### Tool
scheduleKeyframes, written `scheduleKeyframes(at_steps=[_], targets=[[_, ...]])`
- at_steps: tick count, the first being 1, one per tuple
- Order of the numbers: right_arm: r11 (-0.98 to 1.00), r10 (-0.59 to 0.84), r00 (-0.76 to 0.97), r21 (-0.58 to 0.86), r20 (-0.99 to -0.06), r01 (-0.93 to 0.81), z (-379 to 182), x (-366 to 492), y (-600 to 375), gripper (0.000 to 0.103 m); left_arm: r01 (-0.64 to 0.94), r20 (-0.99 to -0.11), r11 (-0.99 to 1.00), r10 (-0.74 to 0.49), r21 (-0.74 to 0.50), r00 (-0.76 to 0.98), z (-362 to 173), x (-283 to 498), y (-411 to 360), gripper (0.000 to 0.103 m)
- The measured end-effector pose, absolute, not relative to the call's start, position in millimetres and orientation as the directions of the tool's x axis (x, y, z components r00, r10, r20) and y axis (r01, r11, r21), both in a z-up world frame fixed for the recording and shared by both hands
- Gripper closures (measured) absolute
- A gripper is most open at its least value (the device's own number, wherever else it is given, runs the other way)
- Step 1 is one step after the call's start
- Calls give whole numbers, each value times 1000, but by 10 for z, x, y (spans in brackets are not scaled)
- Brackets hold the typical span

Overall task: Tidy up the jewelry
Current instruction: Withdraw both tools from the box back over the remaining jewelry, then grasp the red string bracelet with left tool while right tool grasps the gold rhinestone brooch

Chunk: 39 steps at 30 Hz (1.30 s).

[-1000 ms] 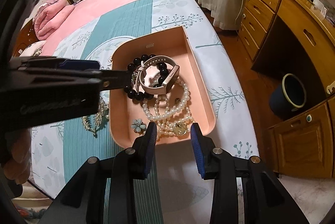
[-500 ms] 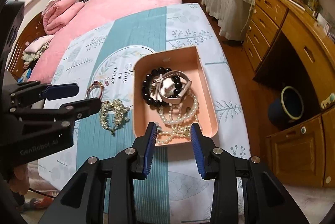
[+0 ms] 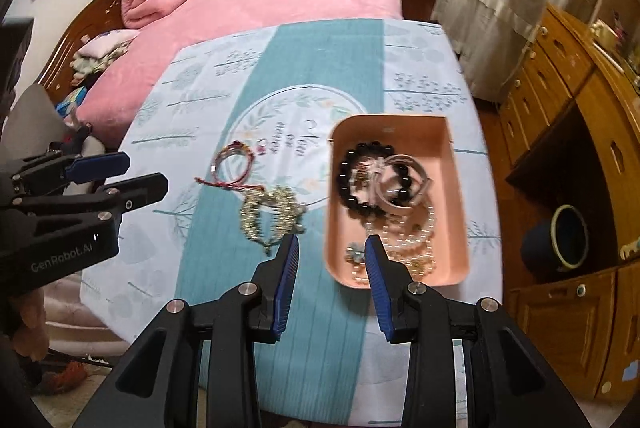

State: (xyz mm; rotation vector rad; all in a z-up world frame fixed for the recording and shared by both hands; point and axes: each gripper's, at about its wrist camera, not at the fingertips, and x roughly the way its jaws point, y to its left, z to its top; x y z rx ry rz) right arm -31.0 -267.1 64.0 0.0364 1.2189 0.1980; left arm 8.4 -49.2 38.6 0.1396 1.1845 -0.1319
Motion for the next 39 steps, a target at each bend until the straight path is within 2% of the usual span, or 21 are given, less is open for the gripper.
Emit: scheduleKeyframes(at_steps=[11,19,26,39], targets=[[955,242,347,158,-906,-251,777,-275,-2178,68,38,-915,999,9,27,404,386,-140,115,53],[952,253,274,189,-928,-240,435,-117,-1952,68,-4,-946,999,33,33,322,-93,-43,465,53],[954,249,241,195,-938,-229,92,47,-1839,68,17,-961,1000,-19,-15,277,-431,257,486,53],[952,261,171,223,-950,-211,-527,262,-1613,68,164,-965,986,-82,-42,248,-866,1109,158,53]])
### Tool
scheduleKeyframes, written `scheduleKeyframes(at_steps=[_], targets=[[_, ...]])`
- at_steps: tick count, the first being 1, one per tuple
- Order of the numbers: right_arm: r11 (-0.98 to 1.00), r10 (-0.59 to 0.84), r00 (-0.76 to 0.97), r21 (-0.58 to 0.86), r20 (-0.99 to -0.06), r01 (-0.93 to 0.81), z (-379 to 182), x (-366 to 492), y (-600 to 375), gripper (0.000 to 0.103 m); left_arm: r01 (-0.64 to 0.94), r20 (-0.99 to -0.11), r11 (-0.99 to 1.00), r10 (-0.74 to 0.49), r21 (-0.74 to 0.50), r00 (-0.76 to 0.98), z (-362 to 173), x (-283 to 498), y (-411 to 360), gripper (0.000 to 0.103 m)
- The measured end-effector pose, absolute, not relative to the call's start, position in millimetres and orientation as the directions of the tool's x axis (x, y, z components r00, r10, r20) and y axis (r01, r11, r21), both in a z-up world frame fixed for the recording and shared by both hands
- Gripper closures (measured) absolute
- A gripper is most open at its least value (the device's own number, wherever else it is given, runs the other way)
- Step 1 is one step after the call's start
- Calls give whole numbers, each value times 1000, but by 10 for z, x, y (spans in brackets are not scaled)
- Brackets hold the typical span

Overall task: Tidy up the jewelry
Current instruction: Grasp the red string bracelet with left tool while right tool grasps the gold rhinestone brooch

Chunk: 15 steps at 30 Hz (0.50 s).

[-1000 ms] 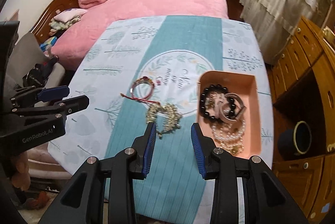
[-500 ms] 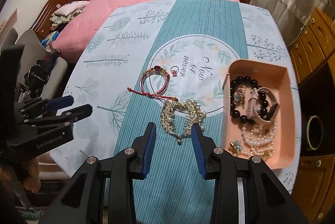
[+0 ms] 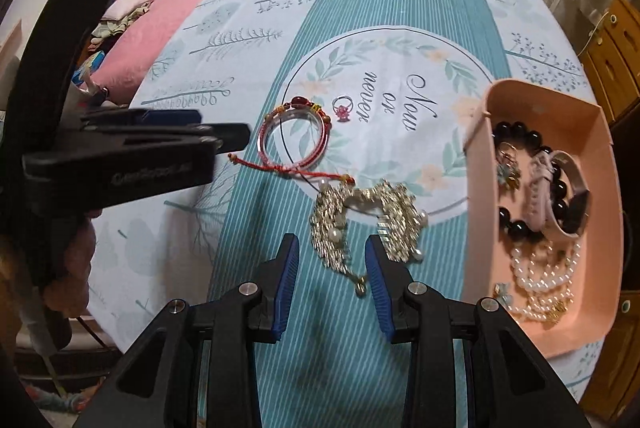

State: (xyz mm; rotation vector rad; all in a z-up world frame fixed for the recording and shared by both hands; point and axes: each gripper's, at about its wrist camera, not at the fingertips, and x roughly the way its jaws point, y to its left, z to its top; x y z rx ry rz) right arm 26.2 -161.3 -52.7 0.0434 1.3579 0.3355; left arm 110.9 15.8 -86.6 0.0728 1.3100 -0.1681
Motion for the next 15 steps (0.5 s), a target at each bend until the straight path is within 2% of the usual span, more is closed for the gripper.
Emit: scheduleKeyframes(at_steps=[10,15], targets=[[954,195,155,151,-969,-258,-896,382,-1325,68,208,-974,976,-102,-59,203,-1151,1436,74,53],[942,148,214,72,-966,-328,-916,323,-1191,69,232,-972,972,-80,-27,222,-1213,1466,-7,53]])
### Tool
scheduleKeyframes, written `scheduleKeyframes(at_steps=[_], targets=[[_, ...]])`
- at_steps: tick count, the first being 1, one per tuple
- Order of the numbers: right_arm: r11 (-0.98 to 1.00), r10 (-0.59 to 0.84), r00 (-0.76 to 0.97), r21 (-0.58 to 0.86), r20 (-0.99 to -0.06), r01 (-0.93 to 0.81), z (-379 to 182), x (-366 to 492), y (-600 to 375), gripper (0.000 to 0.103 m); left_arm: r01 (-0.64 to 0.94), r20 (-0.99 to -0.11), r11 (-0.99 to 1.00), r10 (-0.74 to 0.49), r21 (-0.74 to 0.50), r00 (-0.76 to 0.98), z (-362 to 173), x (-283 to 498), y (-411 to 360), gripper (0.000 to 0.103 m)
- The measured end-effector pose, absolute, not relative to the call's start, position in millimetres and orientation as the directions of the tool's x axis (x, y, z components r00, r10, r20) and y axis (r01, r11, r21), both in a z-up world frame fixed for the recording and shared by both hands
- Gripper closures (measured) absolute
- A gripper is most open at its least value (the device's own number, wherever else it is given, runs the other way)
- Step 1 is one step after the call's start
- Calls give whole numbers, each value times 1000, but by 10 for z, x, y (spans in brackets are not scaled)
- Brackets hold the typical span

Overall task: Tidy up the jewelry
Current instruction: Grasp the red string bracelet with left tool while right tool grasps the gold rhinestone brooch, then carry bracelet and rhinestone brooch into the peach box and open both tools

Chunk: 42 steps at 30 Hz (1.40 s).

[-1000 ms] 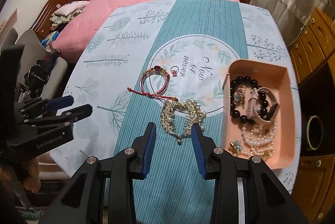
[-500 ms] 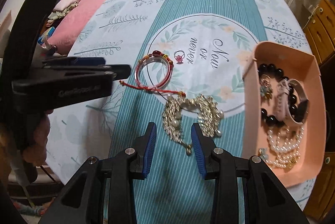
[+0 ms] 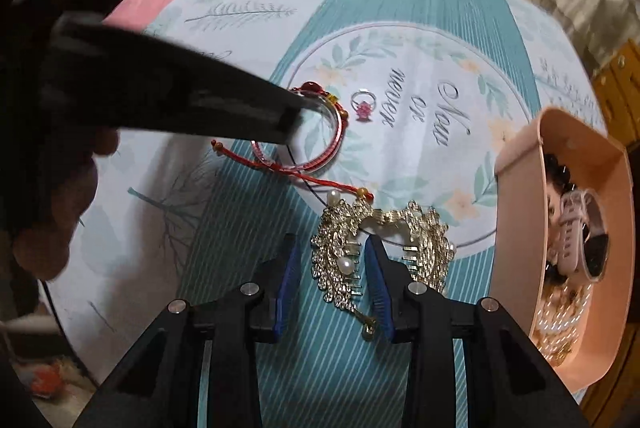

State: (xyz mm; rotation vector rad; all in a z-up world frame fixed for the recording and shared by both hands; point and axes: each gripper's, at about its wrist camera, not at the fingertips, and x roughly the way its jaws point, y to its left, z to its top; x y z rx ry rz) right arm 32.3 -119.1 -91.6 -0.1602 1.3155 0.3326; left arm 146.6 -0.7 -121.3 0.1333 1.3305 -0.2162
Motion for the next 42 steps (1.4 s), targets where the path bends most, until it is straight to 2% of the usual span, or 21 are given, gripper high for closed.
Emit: scheduleKeyframes(at_steps=[3,5,6,7,9,10,11,14,24,32,37,42], targets=[[934,120,245,26,-962,-357,-938,275,-1127,79,248,-969,969,-73,-13,236,-1227,1472,-70,55],[934,126,250,30,-960,-355,-942,268,-1117,79,262,-967,965,-79,-13,241,-1217,1462,-108,67],[935,130,250,35,-959,-352,-943,267,-1123,79,276,-965,961,-82,-10,248,-1206,1456,-152,81],[936,135,249,41,-959,-349,-945,268,-1132,79,285,-965,959,-84,-10,249,-1204,1451,-174,91],[938,145,246,54,-958,-343,-935,265,-1156,80,292,-964,956,-85,-8,250,-1203,1437,-200,94],[939,149,249,59,-957,-338,-920,261,-1180,82,290,-965,957,-91,-15,247,-1194,1421,-167,94],[941,152,250,63,-956,-333,-895,267,-1216,91,286,-964,958,-96,-22,246,-1176,1394,-153,94],[942,193,246,109,-950,-316,-819,280,-1306,93,272,-963,962,-100,-29,251,-1140,1345,-91,94],[939,268,290,182,-918,-292,-327,111,-1478,93,263,-945,964,-111,-27,308,-697,1137,-22,94],[955,282,354,225,-892,-193,215,26,-1994,93,320,-918,946,-172,-53,357,-223,986,-294,94],[968,250,373,242,-893,-71,244,12,-2548,92,380,-901,922,-227,-76,370,-16,952,-687,94],[965,222,367,256,-904,49,48,-13,-3017,92,424,-892,900,-267,-97,363,18,1005,-1114,94]])
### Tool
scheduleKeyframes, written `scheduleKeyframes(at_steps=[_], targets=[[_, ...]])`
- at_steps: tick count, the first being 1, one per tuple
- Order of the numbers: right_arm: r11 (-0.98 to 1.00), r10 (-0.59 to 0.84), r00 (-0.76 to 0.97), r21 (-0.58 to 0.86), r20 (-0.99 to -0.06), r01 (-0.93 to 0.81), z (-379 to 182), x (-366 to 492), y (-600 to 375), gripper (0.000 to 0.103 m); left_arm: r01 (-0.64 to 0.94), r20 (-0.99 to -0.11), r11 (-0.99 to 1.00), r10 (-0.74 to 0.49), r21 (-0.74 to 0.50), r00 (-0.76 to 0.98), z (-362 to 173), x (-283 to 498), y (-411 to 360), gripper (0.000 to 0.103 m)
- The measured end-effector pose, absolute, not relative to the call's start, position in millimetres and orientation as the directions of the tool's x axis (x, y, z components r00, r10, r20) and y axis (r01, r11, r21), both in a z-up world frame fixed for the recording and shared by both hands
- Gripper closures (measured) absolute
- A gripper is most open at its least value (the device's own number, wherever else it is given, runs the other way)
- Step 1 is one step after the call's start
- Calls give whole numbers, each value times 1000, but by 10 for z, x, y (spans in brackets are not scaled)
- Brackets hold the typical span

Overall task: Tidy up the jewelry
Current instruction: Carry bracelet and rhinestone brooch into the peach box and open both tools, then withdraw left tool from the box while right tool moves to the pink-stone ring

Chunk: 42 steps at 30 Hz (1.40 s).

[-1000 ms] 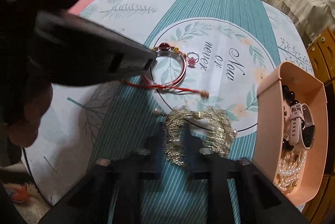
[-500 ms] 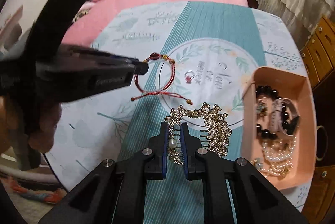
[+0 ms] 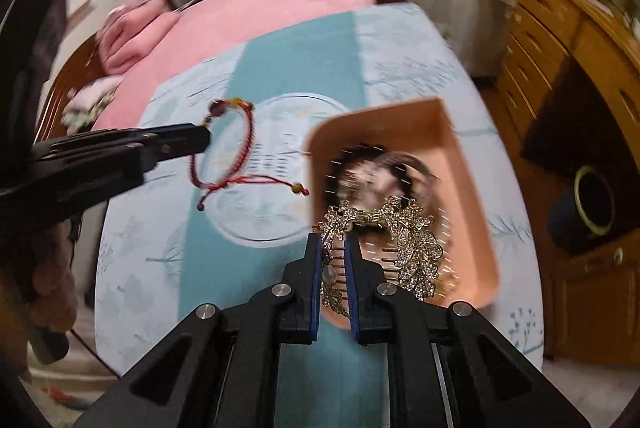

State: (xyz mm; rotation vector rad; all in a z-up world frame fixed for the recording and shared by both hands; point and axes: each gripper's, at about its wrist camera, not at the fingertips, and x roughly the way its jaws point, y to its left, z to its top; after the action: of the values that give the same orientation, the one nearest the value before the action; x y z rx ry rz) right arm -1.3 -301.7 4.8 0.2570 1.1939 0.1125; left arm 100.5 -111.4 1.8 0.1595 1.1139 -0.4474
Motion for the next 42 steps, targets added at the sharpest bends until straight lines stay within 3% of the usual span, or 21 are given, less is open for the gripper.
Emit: scheduleKeyframes(at_steps=[10,25,42], targets=[[916,286,370,365,-884,164,-254,-44,-3401,92,484,-916,871,-259,-85,305,-295,1193,-1827,94],[923,285,342,352,-895,154,-407,51,-3460,92,518,-941,852,-234,-77,244,-674,1299,-2107,94],[925,294,331,354,-897,139,-257,-90,-3429,90,418,-955,902,-211,-108,209,-484,1012,-1436,90]])
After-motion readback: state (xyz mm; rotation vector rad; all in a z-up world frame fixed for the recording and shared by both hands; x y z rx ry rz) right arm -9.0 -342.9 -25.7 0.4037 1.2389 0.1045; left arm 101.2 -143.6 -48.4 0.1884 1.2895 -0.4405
